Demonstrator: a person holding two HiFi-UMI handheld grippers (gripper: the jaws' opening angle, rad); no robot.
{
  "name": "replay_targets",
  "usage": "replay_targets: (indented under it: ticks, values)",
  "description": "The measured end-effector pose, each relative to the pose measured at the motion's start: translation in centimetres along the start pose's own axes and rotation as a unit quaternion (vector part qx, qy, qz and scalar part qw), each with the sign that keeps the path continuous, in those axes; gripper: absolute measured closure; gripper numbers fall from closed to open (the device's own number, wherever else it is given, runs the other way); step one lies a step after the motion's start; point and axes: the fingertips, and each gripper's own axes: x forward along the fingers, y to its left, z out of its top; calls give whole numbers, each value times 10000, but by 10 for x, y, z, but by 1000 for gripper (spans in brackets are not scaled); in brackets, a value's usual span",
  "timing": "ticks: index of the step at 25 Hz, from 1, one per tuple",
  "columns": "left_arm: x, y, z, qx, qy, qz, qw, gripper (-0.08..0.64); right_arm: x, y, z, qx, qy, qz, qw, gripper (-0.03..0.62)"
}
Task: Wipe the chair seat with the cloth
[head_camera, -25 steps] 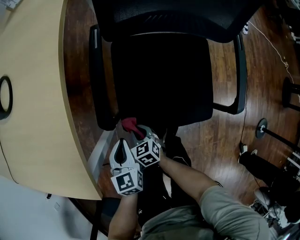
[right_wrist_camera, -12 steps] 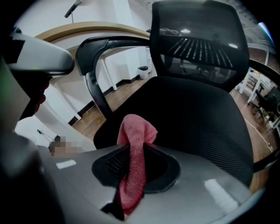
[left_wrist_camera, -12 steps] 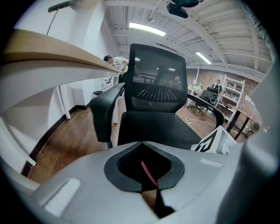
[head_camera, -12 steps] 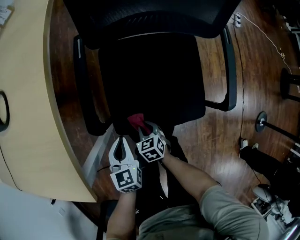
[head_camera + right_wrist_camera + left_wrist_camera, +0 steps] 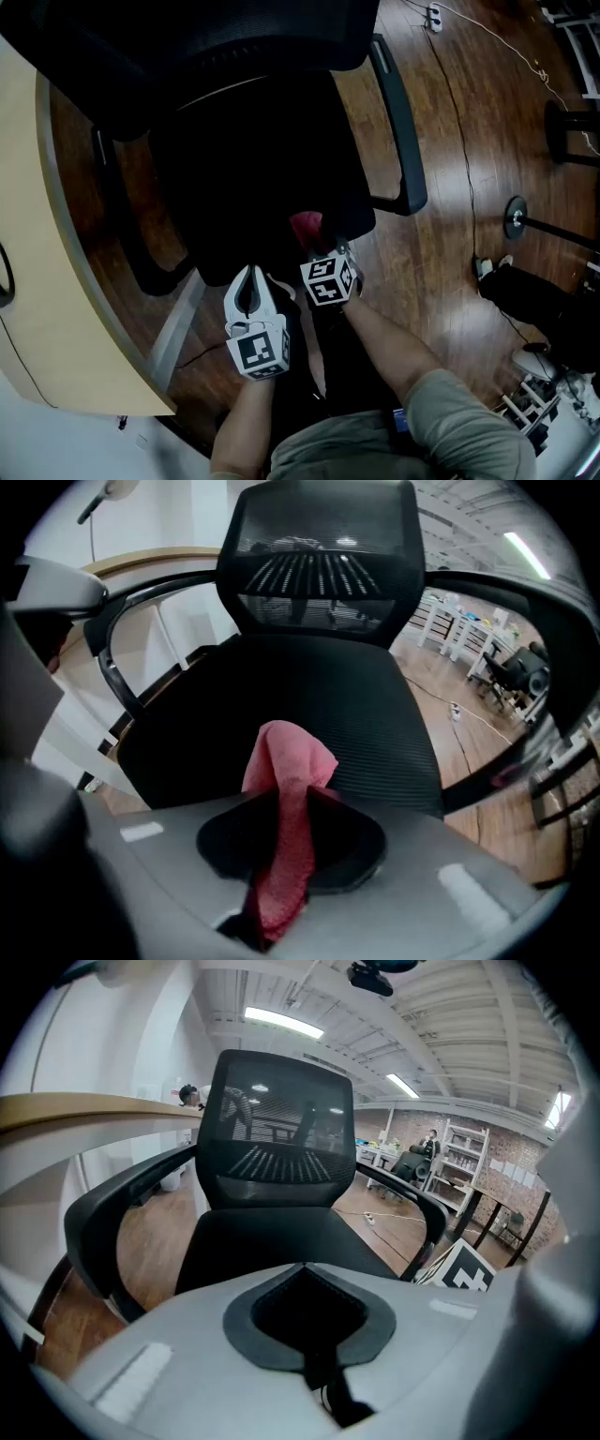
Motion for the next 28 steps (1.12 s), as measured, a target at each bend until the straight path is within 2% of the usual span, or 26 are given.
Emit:
replay_targets:
  ticks: [6,12,20,24,28]
  values:
    - [21,-55,1,216,58,-413,9989,555,-13,-80,-28,539,104,-543,9970,529]
    - [32,-97,-3,347,120,-605,9975,555,-23,-133,-52,873,169,-800,9928,528]
    - [30,-121,1,426,120,-591,9973,555,-30,-136,-53,974,210,-496,9938,528]
    - [24,-122,23,421,45,-473,9980,555,-49,-131,-41,985,126,-298,9946,528]
    - [2,-119,48,420,-28,-436,9982,555,-95,-121,-20,951,-93,-51,9954,528]
